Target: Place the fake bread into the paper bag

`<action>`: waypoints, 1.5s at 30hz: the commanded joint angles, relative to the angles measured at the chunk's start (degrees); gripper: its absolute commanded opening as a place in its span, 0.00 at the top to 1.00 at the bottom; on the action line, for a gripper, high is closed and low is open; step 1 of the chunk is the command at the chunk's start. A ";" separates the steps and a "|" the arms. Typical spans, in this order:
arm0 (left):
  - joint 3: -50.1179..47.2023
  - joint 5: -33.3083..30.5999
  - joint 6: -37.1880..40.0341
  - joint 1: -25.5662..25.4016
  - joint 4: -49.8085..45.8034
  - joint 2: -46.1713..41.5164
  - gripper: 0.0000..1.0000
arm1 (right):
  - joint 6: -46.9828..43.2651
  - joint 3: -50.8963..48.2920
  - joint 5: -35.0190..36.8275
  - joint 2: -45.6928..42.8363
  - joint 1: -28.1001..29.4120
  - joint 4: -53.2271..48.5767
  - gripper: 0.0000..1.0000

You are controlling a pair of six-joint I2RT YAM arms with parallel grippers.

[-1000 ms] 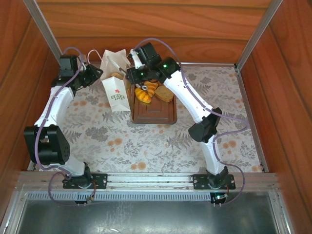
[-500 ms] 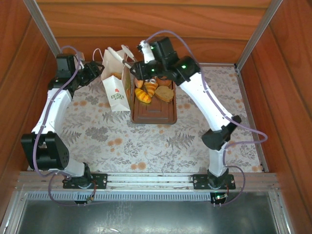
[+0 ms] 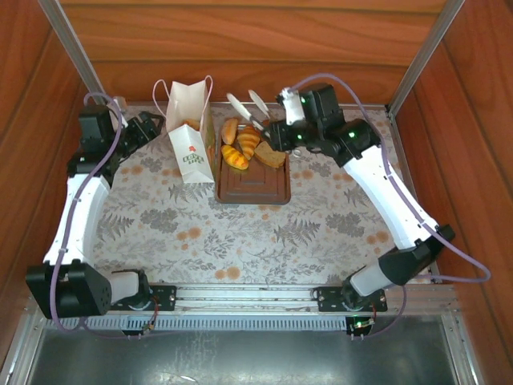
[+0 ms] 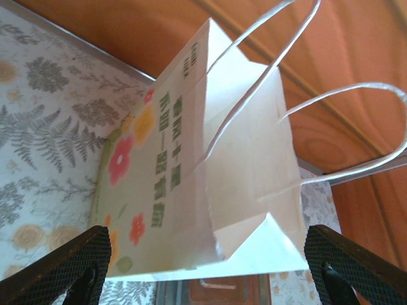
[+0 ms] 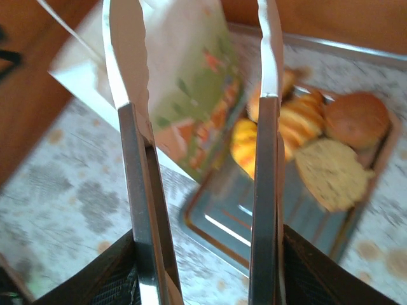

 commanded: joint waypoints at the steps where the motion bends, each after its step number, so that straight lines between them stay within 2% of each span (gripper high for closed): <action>1: -4.28 -3.69 -0.89 0.27 0.28 -3.99 0.15 | -5.95 -8.82 1.87 -4.99 -0.55 4.20 0.46; 4: -10.12 -7.02 -4.33 0.26 3.92 -8.17 0.13 | -9.82 -16.75 2.93 -7.29 -0.75 6.95 0.45; 7: -15.01 -10.91 -6.32 0.48 7.31 -11.94 0.07 | -14.79 -21.62 3.51 -7.07 -0.67 8.61 0.45; 11: -18.61 -15.48 -7.78 1.04 8.69 -14.88 0.00 | -21.33 -26.20 6.28 -5.29 -0.54 11.52 0.45; 15: -21.06 -20.64 -10.15 2.14 8.79 -15.96 0.00 | -27.12 -27.57 11.66 -1.69 0.09 14.38 0.45; 19: -21.55 -18.67 -10.69 2.59 10.96 -14.54 0.00 | -31.31 -26.57 15.08 3.23 1.59 16.43 0.45; 27: -19.88 -15.38 -10.43 2.58 11.63 -10.07 0.00 | -33.71 -21.23 19.04 13.34 3.45 17.83 0.45; 39: -17.34 -15.95 -9.38 2.84 11.82 -6.63 0.00 | -34.82 -15.53 21.01 21.37 4.86 18.39 0.45; 45: -17.15 -15.90 -9.42 2.89 12.21 -5.53 0.00 | -34.83 -15.67 22.12 22.83 5.98 19.11 0.47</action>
